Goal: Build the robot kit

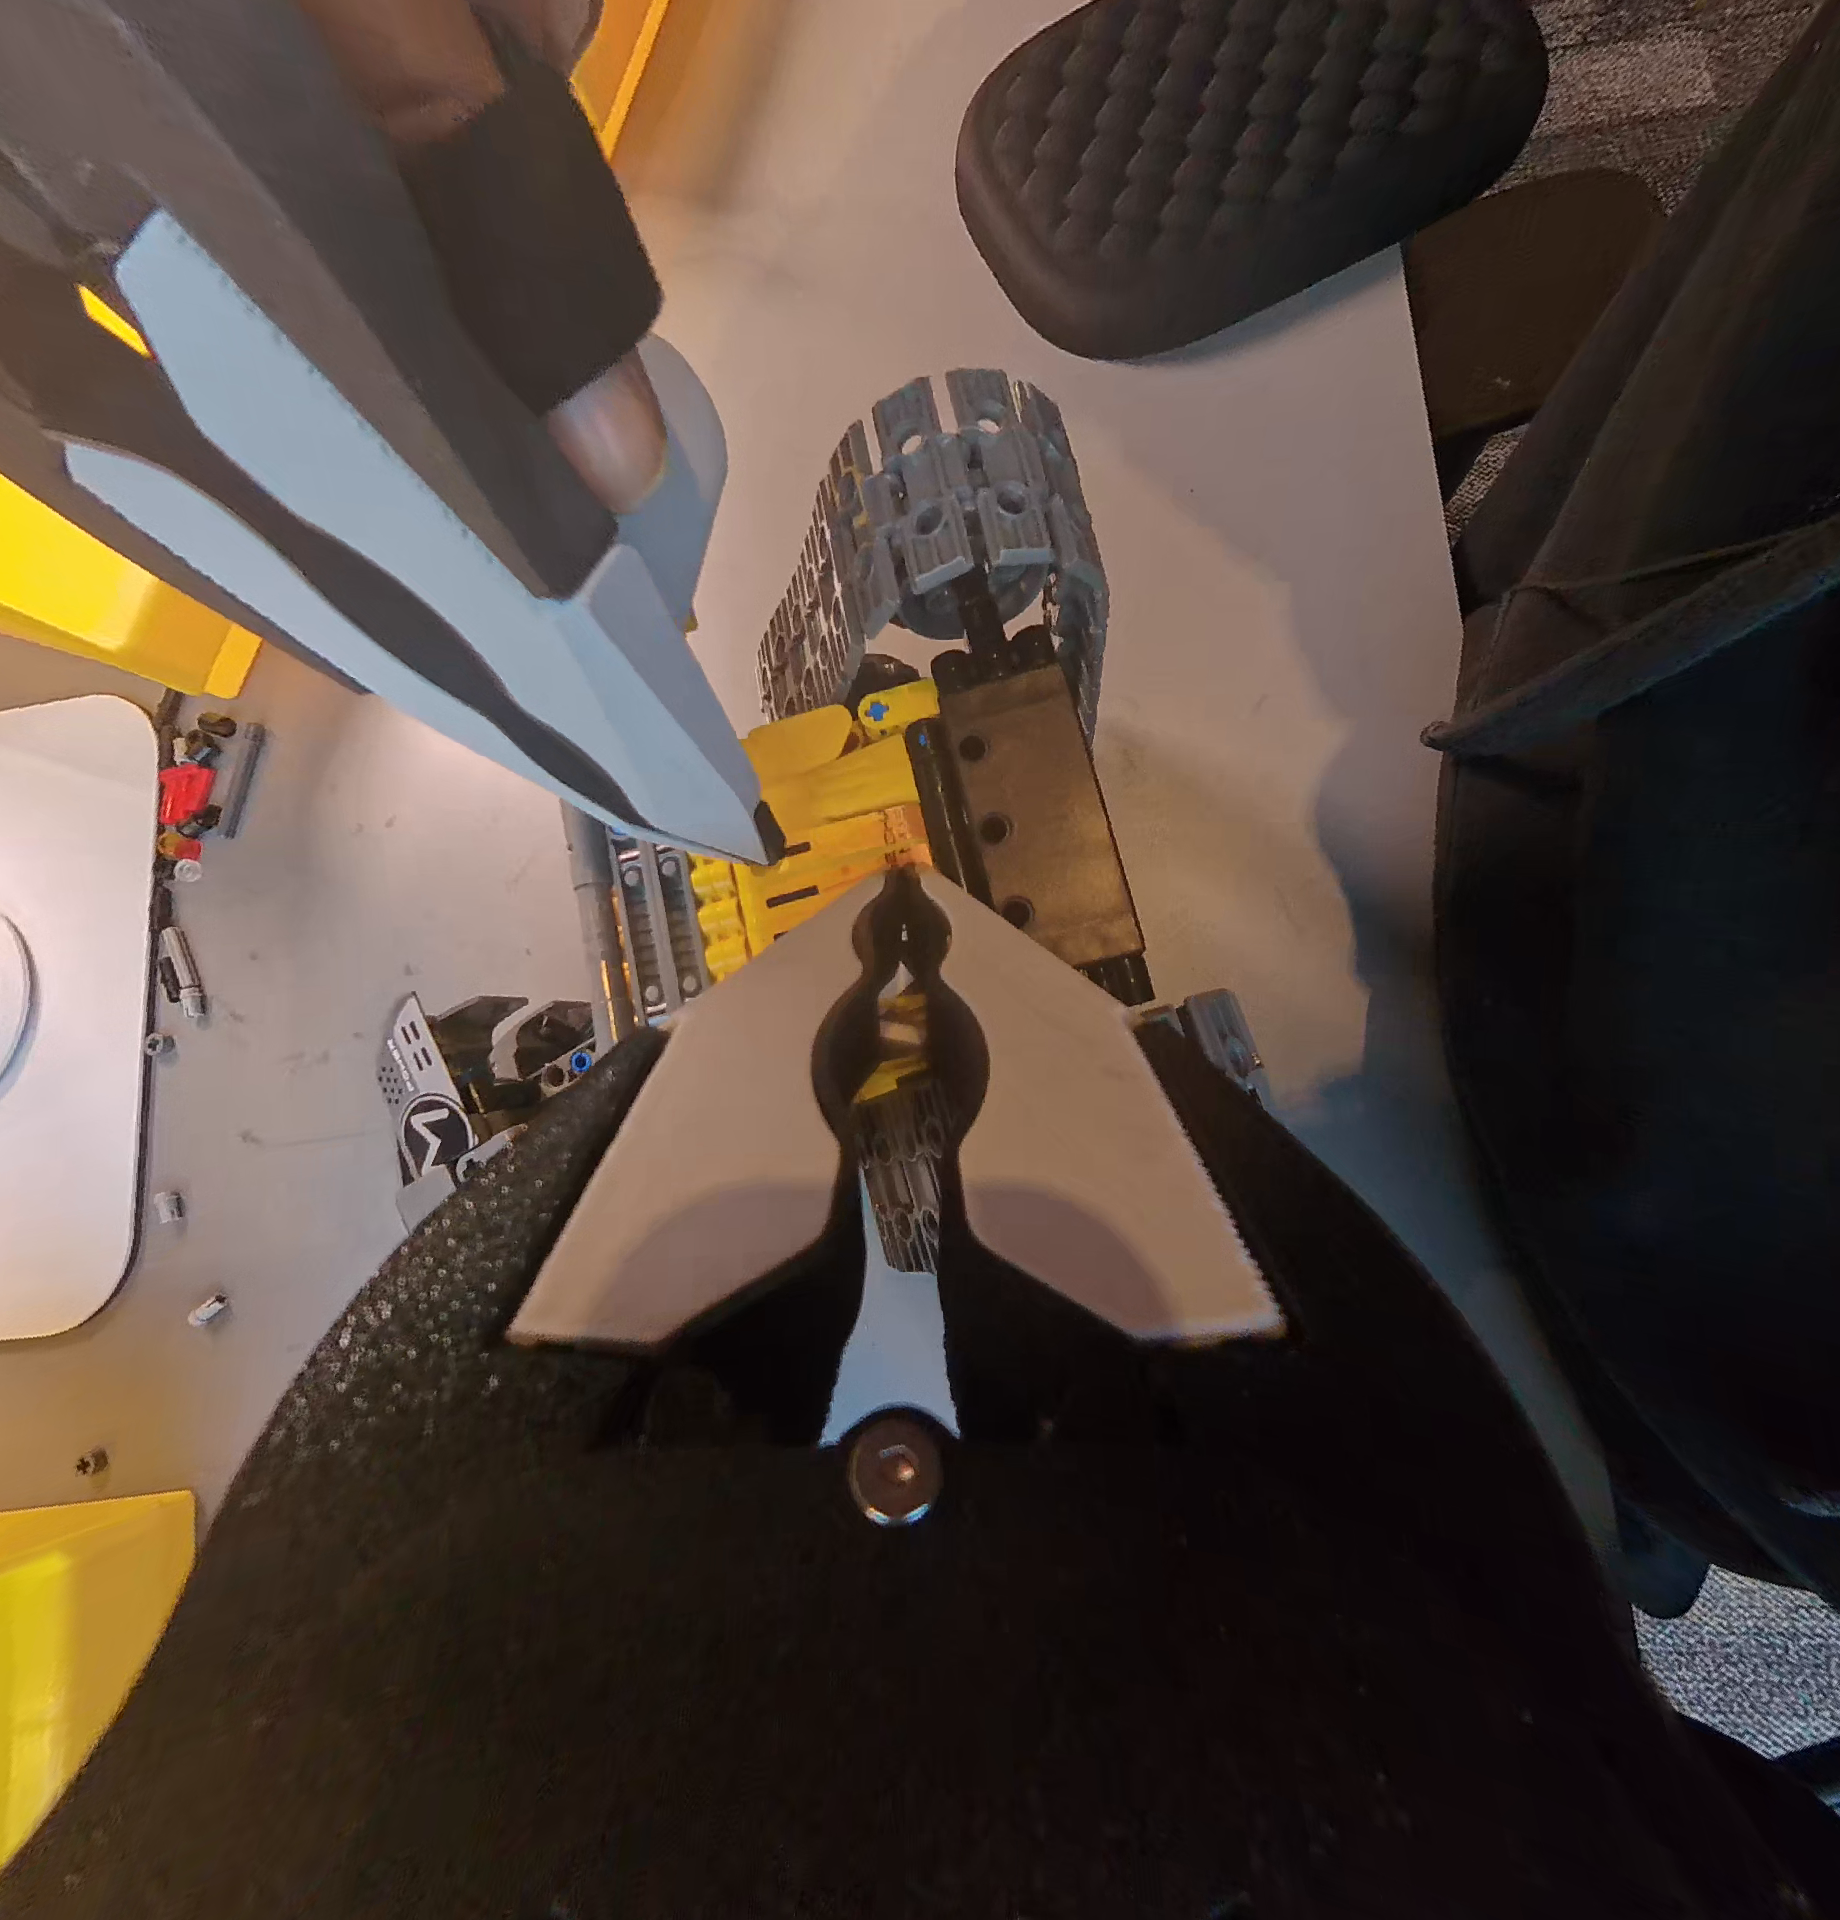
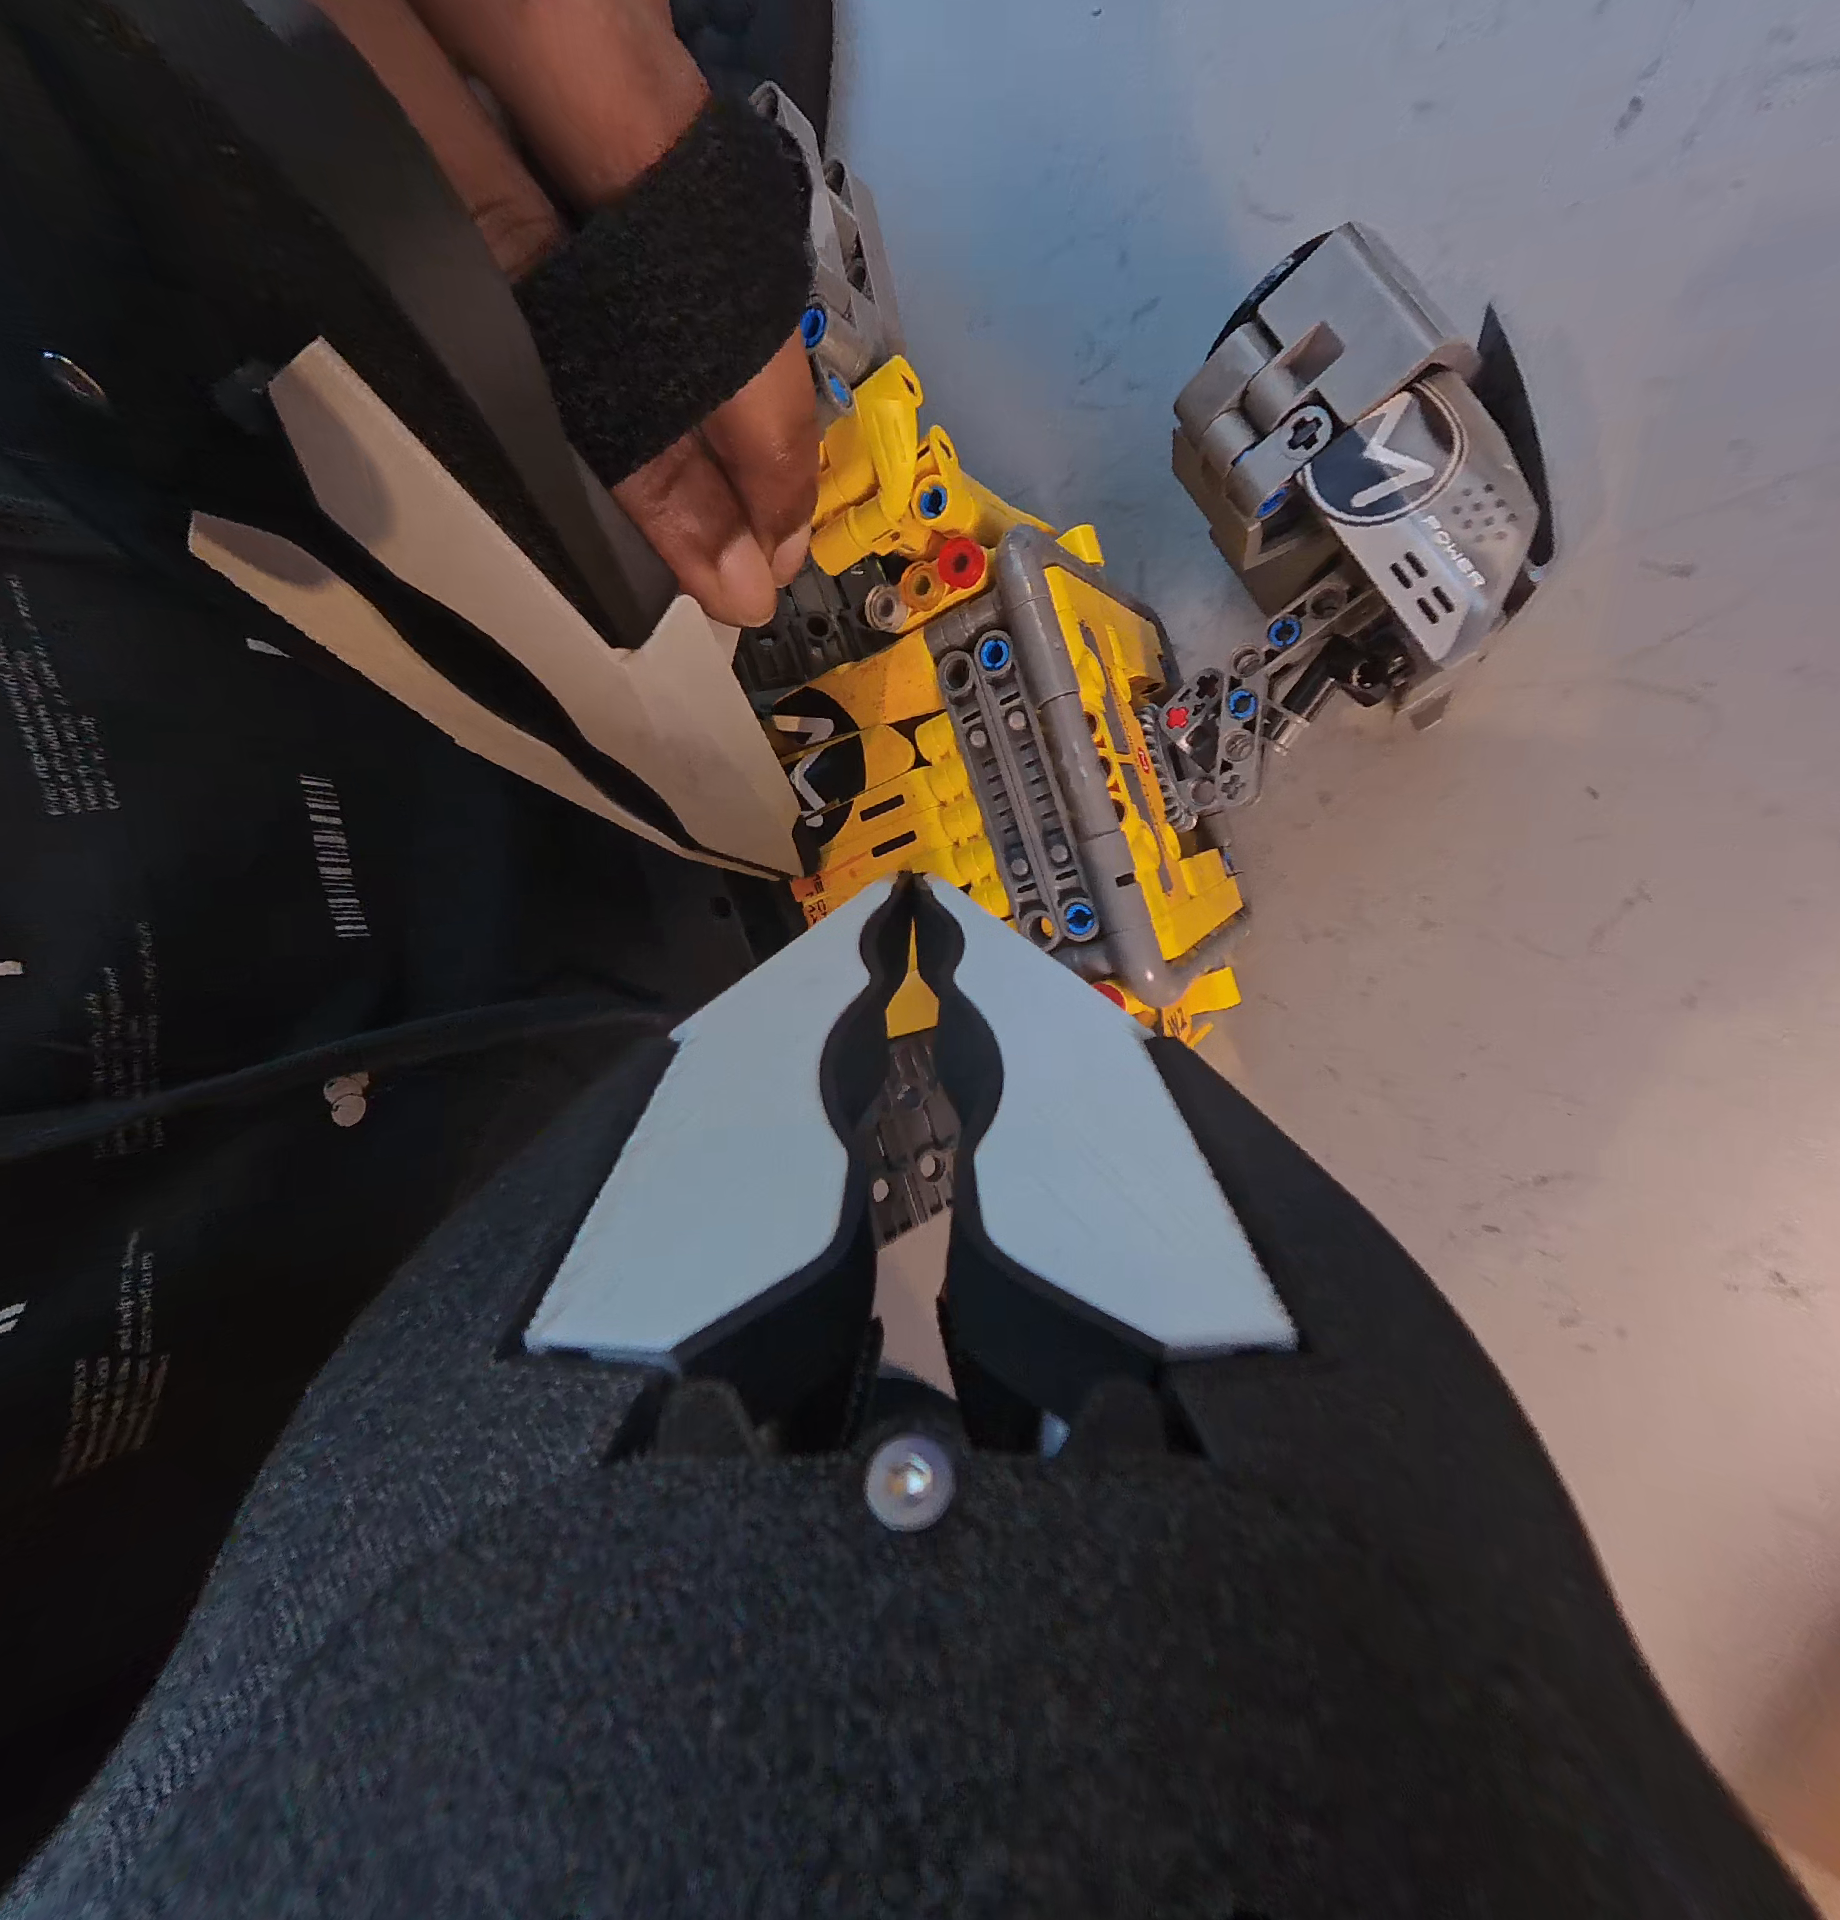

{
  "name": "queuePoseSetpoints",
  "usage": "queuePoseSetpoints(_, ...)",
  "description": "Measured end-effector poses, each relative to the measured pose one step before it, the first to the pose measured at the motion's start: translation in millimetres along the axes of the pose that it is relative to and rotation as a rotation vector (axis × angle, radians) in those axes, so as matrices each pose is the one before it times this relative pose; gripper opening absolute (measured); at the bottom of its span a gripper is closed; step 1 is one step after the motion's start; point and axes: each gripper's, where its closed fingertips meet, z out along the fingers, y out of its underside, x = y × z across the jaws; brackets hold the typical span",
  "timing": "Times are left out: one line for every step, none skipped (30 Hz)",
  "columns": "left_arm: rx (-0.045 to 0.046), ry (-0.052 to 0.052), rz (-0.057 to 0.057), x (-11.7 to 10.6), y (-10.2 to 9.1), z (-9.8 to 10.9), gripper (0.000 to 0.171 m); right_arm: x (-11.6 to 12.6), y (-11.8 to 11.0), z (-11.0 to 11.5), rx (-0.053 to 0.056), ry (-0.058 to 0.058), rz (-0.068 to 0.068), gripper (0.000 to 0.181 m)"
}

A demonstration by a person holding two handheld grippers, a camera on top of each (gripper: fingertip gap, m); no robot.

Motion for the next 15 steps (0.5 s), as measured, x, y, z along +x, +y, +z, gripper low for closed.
queuePoseSetpoints(0.00091,0.0013,-0.0004,0.22,-0.06,0.14,0.000,-0.07,-0.03,0.22,0.0006,0.0096,-0.0040,0.000)
queuePoseSetpoints(0.00041,0.0001,0.0004,0.07,-0.04,-0.01,0.000,0.17,-0.09,0.15,0.0001,0.0113,-0.0055,0.000)
queuePoseSetpoints(0.00008,-0.0002,0.0005,0.05,-0.13,-0.04,0.000,0.14,-0.15,0.11,0.0008,0.0098,-0.0040,0.000)
queuePoseSetpoints(0.00024,-0.0001,0.0006,0.13,0.01,-0.05,0.000,0.09,-0.02,0.18,0.0007,0.0076,-0.0019,0.000)
queuePoseSetpoints(0.00036,0.0000,0.0005,0.06,-0.03,-0.01,0.000,0.17,-0.13,0.09,0.0010,0.0047,0.0004,0.000)
queuePoseSetpoints(0.00028,0.0002,0.0005,0.08,-0.02,-0.02,0.000,-0.03,-0.05,-0.02,0.0015,0.0015,0.0022,0.000)
queuePoseSetpoints(0.00014,0.0002,0.0008,0.05,-0.07,-0.10,0.000,-0.01,0.01,0.00,0.0017,0.0002,0.0041,0.000)
queuePoseSetpoints(0.00009,0.0002,0.0005,0.12,-0.06,0.03,0.000,0.06,-0.02,-0.03,0.0016,0.0009,0.0027,0.000)
queuePoseSetpoints(0.00017,0.0001,0.0005,0.06,0.00,-0.02,0.000,0.03,-0.06,-0.04,0.0009,0.0016,0.0017,0.000)
queuePoseSetpoints(0.00016,-0.0001,0.0007,0.03,0.00,-0.02,0.000,-0.02,-0.03,0.06,0.0001,0.0014,0.0018,0.000)
queuePoseSetpoints(0.00023,-0.0002,0.0006,0.10,-0.06,-0.13,0.000,0.03,-0.08,-0.08,-0.0003,0.0013,0.0017,0.000)
queuePoseSetpoints(0.00035,0.0000,0.0004,0.06,-0.03,-0.01,0.000,0.08,0.01,0.07,-0.0005,0.0008,0.0015,0.000)
queuePoseSetpoints(0.00027,-0.0001,0.0006,0.08,-0.09,0.04,0.000,-0.07,0.10,-0.05,-0.0007,0.0003,0.0015,0.000)
queuePoseSetpoints(0.00025,-0.0003,0.0006,0.10,0.01,-0.05,0.000,0.06,-0.03,0.06,-0.0009,0.0006,0.0017,0.000)
queuePoseSetpoints(0.00059,-0.0001,0.0002,0.06,-0.06,0.01,0.000,-0.02,-0.06,0.04,-0.0010,0.0026,-0.0017,0.000)
